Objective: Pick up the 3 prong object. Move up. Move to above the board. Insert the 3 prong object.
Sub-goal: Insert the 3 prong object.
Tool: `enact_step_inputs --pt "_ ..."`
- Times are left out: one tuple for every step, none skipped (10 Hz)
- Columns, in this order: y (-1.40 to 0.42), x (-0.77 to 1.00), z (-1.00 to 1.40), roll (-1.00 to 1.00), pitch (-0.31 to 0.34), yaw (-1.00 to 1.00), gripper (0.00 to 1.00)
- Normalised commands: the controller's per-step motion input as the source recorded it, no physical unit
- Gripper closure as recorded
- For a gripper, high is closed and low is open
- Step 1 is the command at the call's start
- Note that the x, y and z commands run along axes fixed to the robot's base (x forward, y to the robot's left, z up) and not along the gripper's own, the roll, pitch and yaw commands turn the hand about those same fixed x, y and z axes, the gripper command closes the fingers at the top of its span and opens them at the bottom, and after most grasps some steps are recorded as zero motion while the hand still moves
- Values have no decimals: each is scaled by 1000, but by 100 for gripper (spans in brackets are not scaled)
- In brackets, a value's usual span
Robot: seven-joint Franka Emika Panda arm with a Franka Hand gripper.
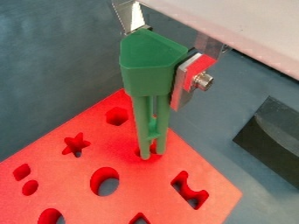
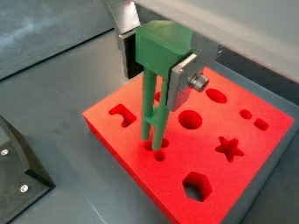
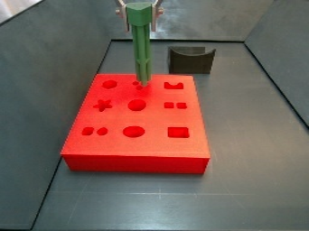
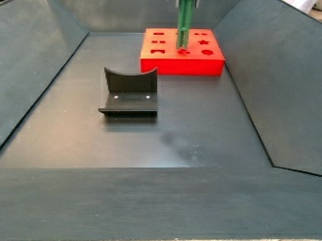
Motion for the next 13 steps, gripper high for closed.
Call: enact_step_inputs --pt "0 0 -154 30 -29 0 100" --pt "0 0 -140 29 -7 0 100" --pt "0 0 -120 26 0 0 100" --pt "0 0 -129 26 0 0 100" --pt "0 0 -109 24 0 0 100" --pt "51 0 -94 27 0 0 100" --pt "109 -14 -86 14 0 -6 100" --pt "97 -11 -80 0 0 -3 100" --pt "97 0 -86 0 0 0 100" --pt "111 0 -94 0 0 0 100" --pt "123 -37 -66 0 0 0 100" --pt "114 -69 0 0 0 -9 100" --pt "134 -143 0 -43 -1 -23 100"
